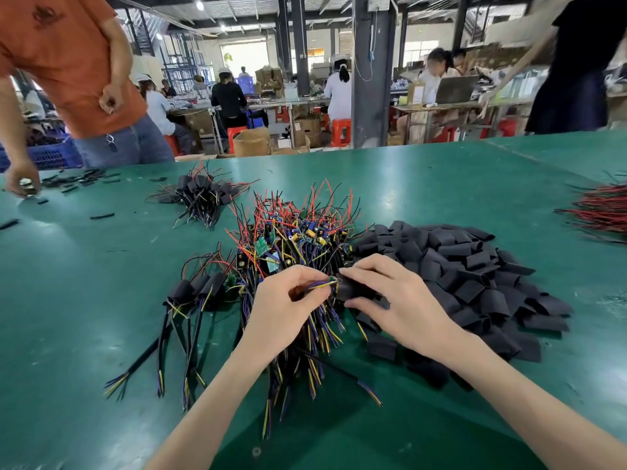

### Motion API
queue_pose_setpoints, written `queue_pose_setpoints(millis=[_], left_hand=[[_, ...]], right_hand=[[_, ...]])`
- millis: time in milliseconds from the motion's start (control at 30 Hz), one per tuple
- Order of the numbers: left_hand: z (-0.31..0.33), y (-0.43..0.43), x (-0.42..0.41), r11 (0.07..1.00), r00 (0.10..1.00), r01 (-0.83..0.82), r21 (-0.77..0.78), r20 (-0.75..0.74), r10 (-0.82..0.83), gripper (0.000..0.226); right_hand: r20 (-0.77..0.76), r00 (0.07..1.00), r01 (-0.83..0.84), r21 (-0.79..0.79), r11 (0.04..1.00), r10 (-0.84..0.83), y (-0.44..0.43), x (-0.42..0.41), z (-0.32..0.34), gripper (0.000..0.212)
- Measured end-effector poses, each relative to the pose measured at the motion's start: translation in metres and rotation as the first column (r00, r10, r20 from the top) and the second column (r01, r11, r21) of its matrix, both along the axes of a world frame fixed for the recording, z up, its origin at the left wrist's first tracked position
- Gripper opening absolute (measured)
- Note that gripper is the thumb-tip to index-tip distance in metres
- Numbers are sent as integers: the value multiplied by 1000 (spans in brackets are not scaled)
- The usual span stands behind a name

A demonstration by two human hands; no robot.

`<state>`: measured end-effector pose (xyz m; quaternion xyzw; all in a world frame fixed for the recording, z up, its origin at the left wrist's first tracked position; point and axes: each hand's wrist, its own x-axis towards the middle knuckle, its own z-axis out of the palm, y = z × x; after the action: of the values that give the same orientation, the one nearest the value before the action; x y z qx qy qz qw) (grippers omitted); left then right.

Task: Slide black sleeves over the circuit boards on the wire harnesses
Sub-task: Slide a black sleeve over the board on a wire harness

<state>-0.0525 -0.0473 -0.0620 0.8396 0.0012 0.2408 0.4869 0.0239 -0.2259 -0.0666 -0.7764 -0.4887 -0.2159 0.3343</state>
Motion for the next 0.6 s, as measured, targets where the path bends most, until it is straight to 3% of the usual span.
queue_pose_setpoints(millis=[433,600], left_hand=[[0,-1,-1,1000,1000,11,13,-3,-11,19],[3,-3,-3,1000,999,12,21,42,-13,29]], right_hand=[[27,1000,0,-82,997,2,1,2,-1,40],[-47,999,-10,-75,997,7,1,2,0,40]])
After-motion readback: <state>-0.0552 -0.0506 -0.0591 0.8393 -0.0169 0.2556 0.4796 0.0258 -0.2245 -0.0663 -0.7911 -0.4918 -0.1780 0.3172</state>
